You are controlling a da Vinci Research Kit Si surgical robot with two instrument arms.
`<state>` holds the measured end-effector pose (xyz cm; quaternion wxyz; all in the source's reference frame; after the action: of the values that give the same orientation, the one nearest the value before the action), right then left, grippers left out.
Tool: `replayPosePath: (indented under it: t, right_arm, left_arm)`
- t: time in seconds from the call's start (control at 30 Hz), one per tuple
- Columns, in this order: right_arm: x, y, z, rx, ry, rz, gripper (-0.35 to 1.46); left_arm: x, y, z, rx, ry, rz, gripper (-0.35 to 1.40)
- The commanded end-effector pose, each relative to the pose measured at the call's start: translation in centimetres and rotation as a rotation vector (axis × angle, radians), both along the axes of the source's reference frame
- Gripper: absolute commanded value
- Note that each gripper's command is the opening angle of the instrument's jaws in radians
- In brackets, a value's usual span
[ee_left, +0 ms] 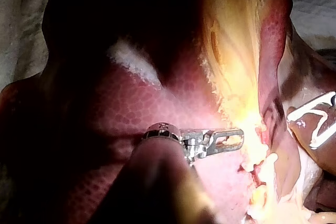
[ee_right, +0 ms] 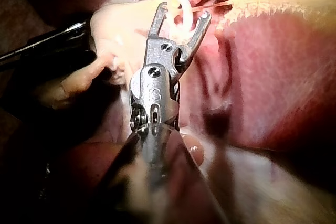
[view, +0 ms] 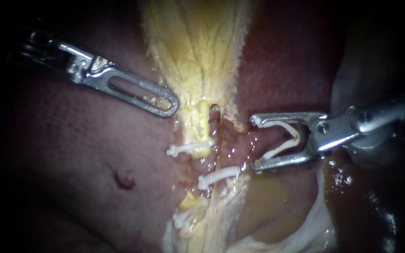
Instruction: Clipping second clip right tube
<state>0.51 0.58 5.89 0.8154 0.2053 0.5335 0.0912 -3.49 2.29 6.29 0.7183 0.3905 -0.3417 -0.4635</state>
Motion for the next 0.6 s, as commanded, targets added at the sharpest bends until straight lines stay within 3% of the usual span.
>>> replayPosePath:
  t: [0.03,0.23,0.5,0.6]
  right_arm:
    - [0.0,0.0,0.0,0.0,0.0,0.0,0.5]
    - [0.0,0.0,0.0,0.0,0.0,0.0,0.5]
    - [0.0,0.0,0.0,0.0,0.0,0.0,0.5]
    - [0.0,0.0,0.0,0.0,0.0,0.0,0.5]
  left_arm:
    - [0.0,0.0,0.0,0.0,0.0,0.0,-0.35]
    - [0.09,0.08,-0.1,0.006,-0.004,0.004,-0.35]
    - [0.34,0.33,-0.56,0.011,0.001,-0.039,-0.35]
    - [0.39,0.36,-0.66,0.003,-0.003,-0.039,-0.35]
